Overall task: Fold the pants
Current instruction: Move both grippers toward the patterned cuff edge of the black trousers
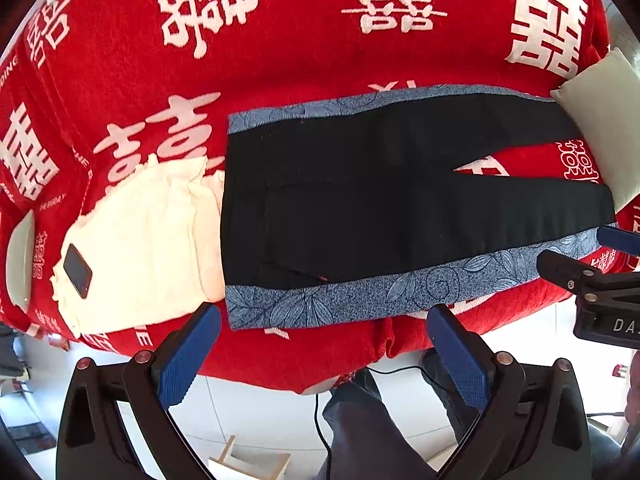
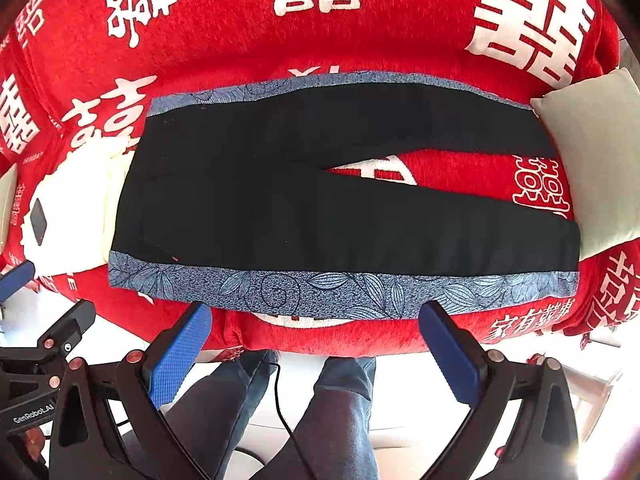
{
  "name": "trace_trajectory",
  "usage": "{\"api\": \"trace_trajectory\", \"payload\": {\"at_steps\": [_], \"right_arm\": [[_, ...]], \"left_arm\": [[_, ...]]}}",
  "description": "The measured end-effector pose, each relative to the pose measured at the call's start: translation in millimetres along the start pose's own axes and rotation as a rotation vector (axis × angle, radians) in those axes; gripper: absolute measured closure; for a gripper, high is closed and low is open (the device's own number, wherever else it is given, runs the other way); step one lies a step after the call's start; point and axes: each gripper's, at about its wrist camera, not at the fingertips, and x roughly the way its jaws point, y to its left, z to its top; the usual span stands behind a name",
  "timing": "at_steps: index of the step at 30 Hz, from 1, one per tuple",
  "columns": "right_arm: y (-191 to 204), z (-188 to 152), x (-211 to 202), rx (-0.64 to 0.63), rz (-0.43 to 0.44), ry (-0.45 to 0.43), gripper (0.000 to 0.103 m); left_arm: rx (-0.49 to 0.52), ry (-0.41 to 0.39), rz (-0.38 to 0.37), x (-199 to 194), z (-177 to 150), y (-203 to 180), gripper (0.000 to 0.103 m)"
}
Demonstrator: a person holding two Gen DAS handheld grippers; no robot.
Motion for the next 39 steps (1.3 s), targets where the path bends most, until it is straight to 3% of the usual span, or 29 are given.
{"api": "trace_trajectory", "payload": {"at_steps": [7, 39], "right_arm": [[-0.8, -3.6, -2.5, -0.003, 0.005, 0.000, 0.000], [-22.3, -6.6, -3.9, 0.020, 0.066, -0.011, 0.000]], "left_arm": [[0.032, -0.007, 0.016, -2.7, 2.9, -6.3, 0.000], [0.004, -0.026, 0.080, -11.9, 5.0, -20.2, 0.000]]}}
